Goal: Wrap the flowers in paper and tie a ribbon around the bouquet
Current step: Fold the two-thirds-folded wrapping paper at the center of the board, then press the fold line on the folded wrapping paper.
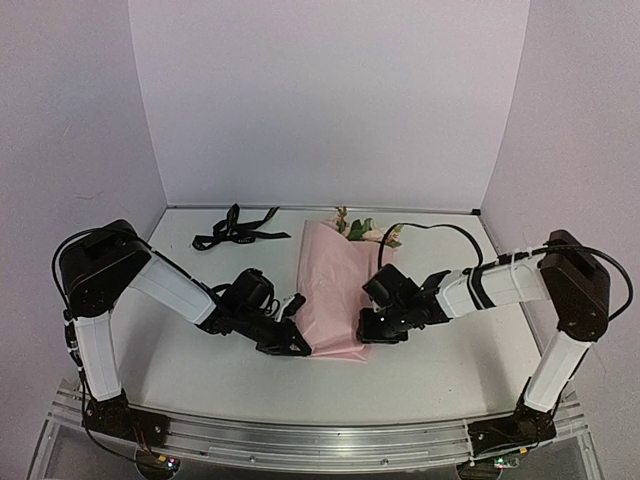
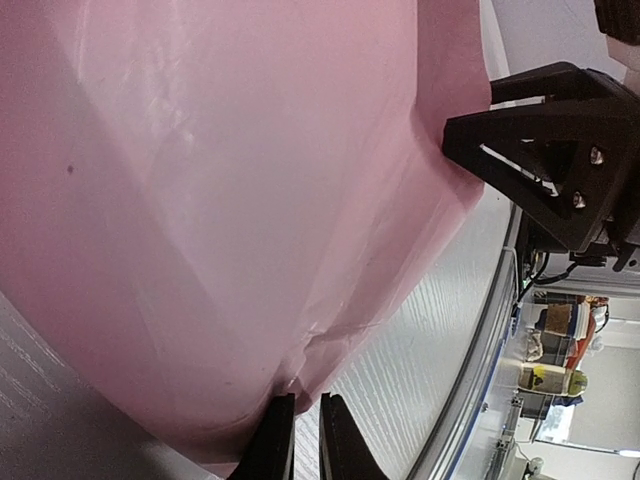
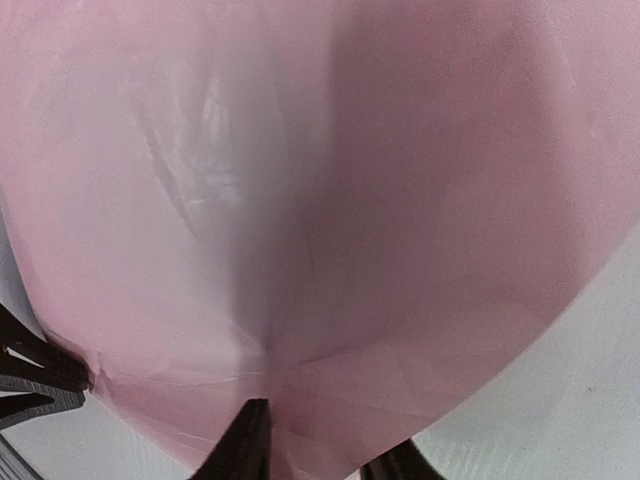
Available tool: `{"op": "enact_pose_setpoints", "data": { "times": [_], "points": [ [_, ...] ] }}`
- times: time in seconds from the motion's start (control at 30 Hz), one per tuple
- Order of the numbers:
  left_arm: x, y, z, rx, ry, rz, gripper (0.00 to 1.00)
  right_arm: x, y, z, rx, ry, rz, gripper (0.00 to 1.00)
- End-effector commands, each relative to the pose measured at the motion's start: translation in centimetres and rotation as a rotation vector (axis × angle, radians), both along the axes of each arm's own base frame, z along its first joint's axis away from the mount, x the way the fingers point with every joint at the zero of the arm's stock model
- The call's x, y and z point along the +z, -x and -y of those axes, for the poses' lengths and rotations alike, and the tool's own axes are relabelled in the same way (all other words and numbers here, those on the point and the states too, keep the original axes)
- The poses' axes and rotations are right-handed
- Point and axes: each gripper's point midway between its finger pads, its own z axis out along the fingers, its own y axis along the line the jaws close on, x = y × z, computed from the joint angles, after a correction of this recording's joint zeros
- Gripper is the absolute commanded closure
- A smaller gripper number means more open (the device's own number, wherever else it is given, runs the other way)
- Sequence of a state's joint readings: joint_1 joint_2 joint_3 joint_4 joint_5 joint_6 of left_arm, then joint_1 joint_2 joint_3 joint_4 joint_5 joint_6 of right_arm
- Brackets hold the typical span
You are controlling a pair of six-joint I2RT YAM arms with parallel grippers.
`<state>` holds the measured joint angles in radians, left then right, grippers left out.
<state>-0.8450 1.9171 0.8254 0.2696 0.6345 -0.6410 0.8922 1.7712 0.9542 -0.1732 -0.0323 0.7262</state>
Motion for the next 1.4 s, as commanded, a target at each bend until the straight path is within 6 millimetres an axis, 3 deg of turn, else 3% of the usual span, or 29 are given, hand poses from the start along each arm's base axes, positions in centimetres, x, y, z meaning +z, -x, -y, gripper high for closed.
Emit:
{"op": "enact_pose_setpoints", "data": {
  "times": [0.0, 0.13, 0.3, 0.53, 0.73, 0.87, 1.1, 1.2, 1.37],
  "points": [
    [-2.2, 0.5, -0.8, 0.017, -0.083, -0.043, 0.9, 3.3, -0.1, 1.2, -0.056, 0.031, 0.034, 0.62],
    [-2.3, 0.5, -0.8, 0.016, -0.086, -0.04, 0.9, 6.3, 1.3, 1.2, -0.055, 0.046, 0.062, 0.61],
    [-2.3, 0.6, -0.7, 0.013, -0.092, -0.037, 0.9, 8.1, 3.0, -1.7, -0.025, -0.022, 0.036, 0.71],
    [-2.2, 0.6, -0.5, 0.004, -0.085, -0.031, 0.9, 5.6, 2.4, -8.9, 0.036, -0.155, -0.081, 0.87],
    [-2.7, 0.9, -0.8, 0.002, -0.094, -0.037, 0.91, 3.3, 2.1, -11.7, 0.024, -0.237, -0.146, 0.91],
    [-3.1, 1.3, -1.1, 0.003, -0.095, -0.047, 0.91, 1.9, 2.1, -11.9, -0.009, -0.265, -0.182, 0.93],
    [-3.5, 1.5, -1.3, 0.006, -0.098, -0.054, 0.91, -0.7, 3.2, -10.2, -0.059, -0.26, -0.238, 0.95],
    [-3.5, 1.5, -1.4, 0.007, -0.105, -0.049, 0.92, -2.1, 3.6, -8.7, -0.092, -0.235, -0.253, 0.95],
    [-4.1, 1.6, -1.6, 0.011, -0.121, -0.062, 0.92, -2.3, 3.4, -6.3, -0.138, -0.23, -0.238, 0.96]
  ]
}}
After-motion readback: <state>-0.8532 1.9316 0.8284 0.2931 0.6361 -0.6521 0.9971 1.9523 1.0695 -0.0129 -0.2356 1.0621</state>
